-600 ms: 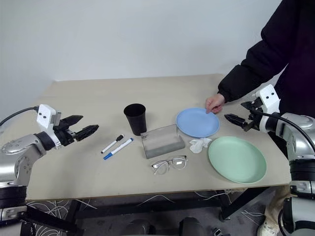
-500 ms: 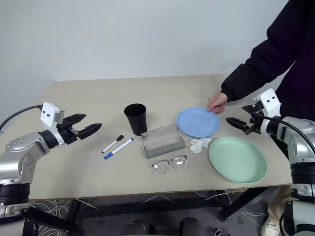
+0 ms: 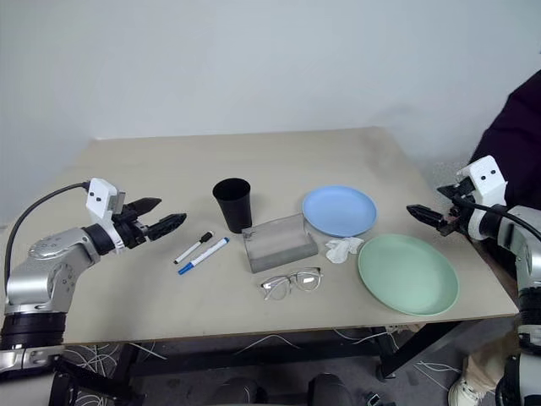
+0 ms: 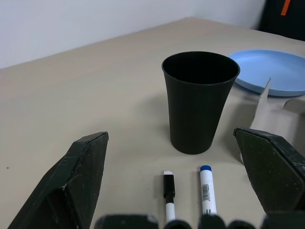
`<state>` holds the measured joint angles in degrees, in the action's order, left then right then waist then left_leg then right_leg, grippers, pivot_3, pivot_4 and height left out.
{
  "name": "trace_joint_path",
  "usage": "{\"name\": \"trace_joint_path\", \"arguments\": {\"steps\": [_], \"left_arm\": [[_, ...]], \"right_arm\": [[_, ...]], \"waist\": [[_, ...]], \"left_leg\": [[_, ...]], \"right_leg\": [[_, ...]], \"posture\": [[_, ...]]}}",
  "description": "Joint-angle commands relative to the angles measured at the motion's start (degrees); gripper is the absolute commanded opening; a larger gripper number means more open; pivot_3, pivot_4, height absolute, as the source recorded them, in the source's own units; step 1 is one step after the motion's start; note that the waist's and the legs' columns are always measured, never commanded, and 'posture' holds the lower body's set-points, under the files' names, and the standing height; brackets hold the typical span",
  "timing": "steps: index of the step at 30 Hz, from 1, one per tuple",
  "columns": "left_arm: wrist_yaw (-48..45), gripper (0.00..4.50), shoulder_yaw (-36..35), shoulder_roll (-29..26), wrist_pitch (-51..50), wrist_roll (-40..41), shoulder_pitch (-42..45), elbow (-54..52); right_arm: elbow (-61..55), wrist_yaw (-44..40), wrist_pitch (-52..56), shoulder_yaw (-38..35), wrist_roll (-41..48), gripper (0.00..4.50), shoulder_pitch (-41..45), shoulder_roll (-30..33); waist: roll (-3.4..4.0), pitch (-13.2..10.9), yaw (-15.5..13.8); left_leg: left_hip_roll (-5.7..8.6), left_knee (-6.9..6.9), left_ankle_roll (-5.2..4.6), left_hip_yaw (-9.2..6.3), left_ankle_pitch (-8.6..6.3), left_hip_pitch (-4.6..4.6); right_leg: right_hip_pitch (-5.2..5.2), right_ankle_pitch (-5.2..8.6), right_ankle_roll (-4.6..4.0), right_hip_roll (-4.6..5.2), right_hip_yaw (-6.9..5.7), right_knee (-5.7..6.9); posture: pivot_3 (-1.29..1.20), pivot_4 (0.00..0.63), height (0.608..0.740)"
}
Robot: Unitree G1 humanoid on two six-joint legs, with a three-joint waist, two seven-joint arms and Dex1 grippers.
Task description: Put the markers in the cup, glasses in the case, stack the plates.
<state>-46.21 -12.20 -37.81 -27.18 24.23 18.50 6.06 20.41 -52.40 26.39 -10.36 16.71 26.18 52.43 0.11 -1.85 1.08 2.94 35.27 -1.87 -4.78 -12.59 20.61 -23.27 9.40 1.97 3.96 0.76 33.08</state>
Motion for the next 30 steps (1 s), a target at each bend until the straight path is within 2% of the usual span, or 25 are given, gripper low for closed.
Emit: {"name": "trace_joint_path", "arguments": {"steps": [1, 7, 15, 20, 30], "left_arm": [[0.41, 4.47, -0.47, 0.13, 1.23, 0.08, -0.39, -3.01], [-1.26, 4.47, -2.57, -2.47, -1.21, 2.25, -3.87, -8.63], [-2.21, 4.47, -4.34, -3.0, -1.98, 4.53, -11.05, -15.41], [-5.07, 4.47, -6.18, -3.86, -0.17, 5.95, -14.06, -16.49], [-5.02, 4.47, -6.66, -3.37, 1.43, 5.72, -15.07, -15.55]], "right_arm": [[0.92, -0.29, 0.39, -1.87, -0.18, 4.5, 0.18, 1.99], [4.09, -0.85, 2.61, -0.94, -0.91, 4.5, 0.22, 3.26], [10.41, -1.41, 2.9, -0.72, -2.51, 4.5, 0.34, 4.04], [13.95, -1.73, 3.83, -0.35, -3.06, 4.5, -0.77, 3.11], [15.89, -1.47, 6.06, 0.3, -3.12, 4.5, -2.92, -0.46]], "waist": [[-0.01, 0.0, 0.01], [0.0, 0.0, 0.11], [0.0, -0.01, 0.11], [-0.01, -0.01, 0.11], [0.01, -0.01, 0.2]], "left_leg": [[0.0, 0.0, 0.0, 0.0, 0.0, 0.0], [-0.06, -0.01, -0.06, 0.06, -0.02, -0.01], [-0.12, 0.02, -0.01, 0.25, -0.09, -0.02], [-0.54, 0.07, 0.1, 0.86, -0.16, -0.05], [-0.89, 0.41, 0.05, 1.33, -0.2, -0.05]], "right_leg": [[0.01, 0.0, 0.0, 0.0, 0.0, -0.02], [-0.01, 0.0, 0.0, -0.01, 0.01, -0.03], [-0.01, 0.0, -0.01, 0.01, 0.03, -0.06], [-0.01, 0.01, -0.01, -0.01, -0.01, -0.11], [-0.03, 0.01, -0.01, -0.03, -0.08, -0.19]], "posture": [[0.0, 0.0, 0.727], [0.0, 0.0, 0.727], [0.0, 0.0, 0.727], [0.0, 0.0, 0.727], [0.0, 0.0, 0.727]]}}
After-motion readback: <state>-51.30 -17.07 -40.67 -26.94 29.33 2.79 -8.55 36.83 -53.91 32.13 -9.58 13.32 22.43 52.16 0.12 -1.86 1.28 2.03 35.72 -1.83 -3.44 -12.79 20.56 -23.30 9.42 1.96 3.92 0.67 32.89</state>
